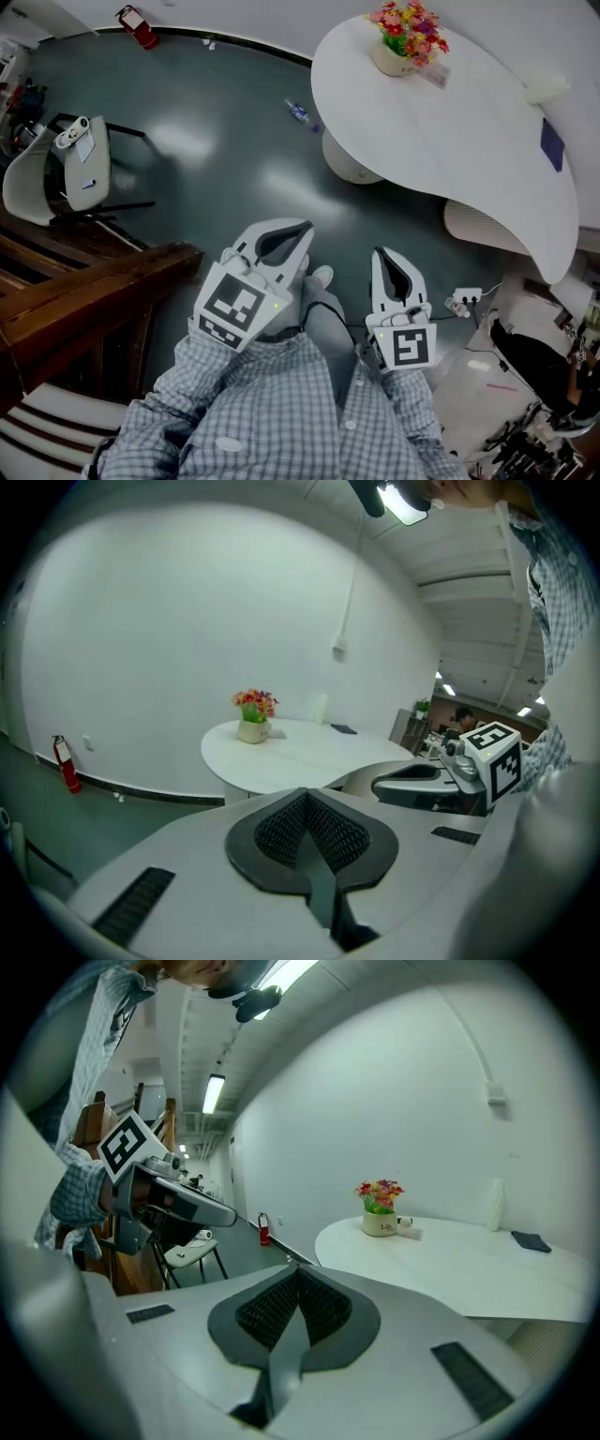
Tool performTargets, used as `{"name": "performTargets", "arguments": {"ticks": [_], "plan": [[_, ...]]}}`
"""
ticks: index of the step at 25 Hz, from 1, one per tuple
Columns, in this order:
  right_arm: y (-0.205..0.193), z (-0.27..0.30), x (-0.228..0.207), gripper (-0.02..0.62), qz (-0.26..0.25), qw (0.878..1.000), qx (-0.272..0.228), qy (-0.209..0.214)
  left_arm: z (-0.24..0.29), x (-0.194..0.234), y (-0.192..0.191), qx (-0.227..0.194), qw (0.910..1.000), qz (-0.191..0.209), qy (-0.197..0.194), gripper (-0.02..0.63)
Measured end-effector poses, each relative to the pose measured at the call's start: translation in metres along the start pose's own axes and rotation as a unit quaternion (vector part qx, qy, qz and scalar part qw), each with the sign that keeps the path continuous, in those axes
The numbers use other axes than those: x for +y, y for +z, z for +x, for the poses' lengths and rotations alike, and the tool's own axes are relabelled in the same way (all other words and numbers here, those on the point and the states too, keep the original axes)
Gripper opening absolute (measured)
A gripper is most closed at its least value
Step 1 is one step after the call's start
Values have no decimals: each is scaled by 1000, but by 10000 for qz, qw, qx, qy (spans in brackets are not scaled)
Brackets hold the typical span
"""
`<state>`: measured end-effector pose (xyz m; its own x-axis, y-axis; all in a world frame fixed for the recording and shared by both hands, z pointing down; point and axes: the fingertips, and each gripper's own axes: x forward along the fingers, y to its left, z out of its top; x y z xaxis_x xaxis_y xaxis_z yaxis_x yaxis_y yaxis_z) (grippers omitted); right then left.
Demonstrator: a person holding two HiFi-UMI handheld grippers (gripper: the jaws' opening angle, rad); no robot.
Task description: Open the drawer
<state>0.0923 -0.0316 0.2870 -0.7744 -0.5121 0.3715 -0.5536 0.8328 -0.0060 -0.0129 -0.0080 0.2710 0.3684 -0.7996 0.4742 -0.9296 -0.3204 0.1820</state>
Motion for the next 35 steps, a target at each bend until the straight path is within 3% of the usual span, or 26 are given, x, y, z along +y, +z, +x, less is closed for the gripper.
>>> {"name": "performTargets", "arguments": {"ticks": [6, 11, 18, 25, 35], "plan": [[-24, 29, -3, 9, -173, 9995, 282, -8, 5, 24, -22, -71, 9993, -358, -70, 3], [-49, 51, -15, 9, 113, 9987, 498, -77, 21, 32, -29, -113, 9993, -342, -43, 3], [-88, 77, -24, 9, 97, 9972, 736, 100, 48, 52, -57, -82, 9990, -381, 239, 3], [-133, 101, -49, 9, 294, 9957, 843, 229, 81, 48, -92, 79, 9980, -508, 361, 3], [-196, 135, -90, 9, 617, 9930, 985, 219, 144, 30, -127, 189, 9987, -375, 282, 3]]}}
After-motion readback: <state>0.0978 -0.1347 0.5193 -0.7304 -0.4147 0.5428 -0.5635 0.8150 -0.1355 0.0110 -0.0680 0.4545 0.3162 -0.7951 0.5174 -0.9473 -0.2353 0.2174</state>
